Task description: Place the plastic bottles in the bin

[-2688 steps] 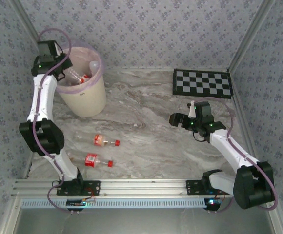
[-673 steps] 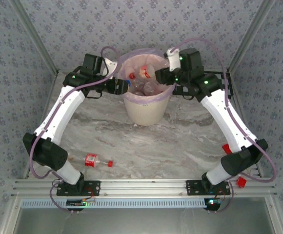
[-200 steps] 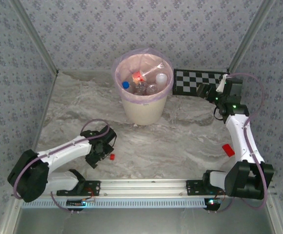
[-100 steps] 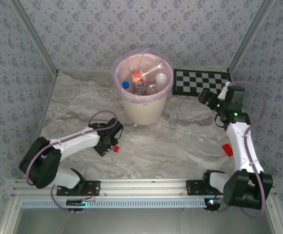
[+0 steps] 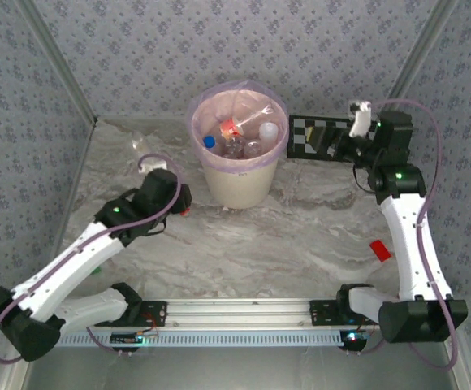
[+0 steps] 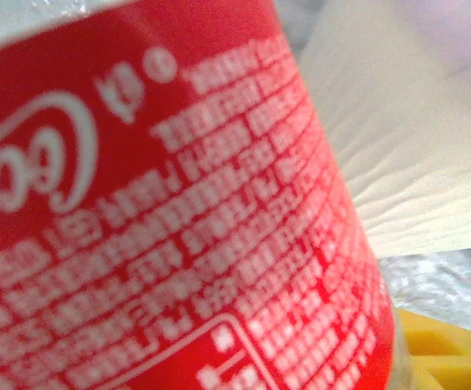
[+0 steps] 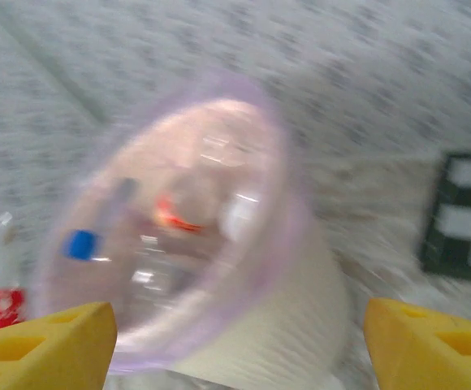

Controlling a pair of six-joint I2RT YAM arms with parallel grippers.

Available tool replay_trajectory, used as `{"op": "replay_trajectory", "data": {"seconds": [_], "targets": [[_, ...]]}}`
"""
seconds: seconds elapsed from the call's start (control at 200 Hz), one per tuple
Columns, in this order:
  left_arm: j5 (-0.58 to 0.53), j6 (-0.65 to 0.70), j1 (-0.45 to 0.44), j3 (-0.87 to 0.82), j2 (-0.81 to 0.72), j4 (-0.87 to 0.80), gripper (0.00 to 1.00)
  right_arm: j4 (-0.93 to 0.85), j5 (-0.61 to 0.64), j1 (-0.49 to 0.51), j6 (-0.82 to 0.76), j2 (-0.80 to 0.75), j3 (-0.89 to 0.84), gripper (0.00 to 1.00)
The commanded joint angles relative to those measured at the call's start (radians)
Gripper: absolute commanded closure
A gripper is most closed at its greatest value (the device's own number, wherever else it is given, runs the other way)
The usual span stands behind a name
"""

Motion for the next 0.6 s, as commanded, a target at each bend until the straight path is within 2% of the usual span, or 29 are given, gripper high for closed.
{"op": "replay_trajectory", "data": {"seconds": [0.0, 0.115, 0.24, 0.34, 0.475, 0.595], "targets": [[0.048, 0.400, -0.041, 0.094, -0.010, -0.006, 0.79, -0.046, -0.140, 0.083, -0.066, 0.034, 0.136, 0.17], [0.130, 0.598, -0.123, 0.126, -0.007, 0.004, 0.79, -0.024, -0.207, 0.162, -0.052, 0.094, 0.267, 0.10], [0.197, 0.686, -0.151, 0.128, 0.001, 0.010, 0.78, -0.033, -0.235, 0.249, -0.034, 0.159, 0.388, 0.01], [0.286, 0.745, -0.170, 0.104, -0.009, 0.087, 0.78, -0.093, -0.183, 0.316, -0.040, 0.223, 0.484, 0.00], [0.388, 0.776, -0.178, 0.077, -0.027, 0.157, 0.78, -0.242, -0.022, 0.378, -0.022, 0.314, 0.596, 0.00], [0.434, 0.799, -0.181, 0.068, -0.025, 0.192, 0.78, -0.232, -0.060, 0.410, 0.013, 0.363, 0.600, 0.00]]}}
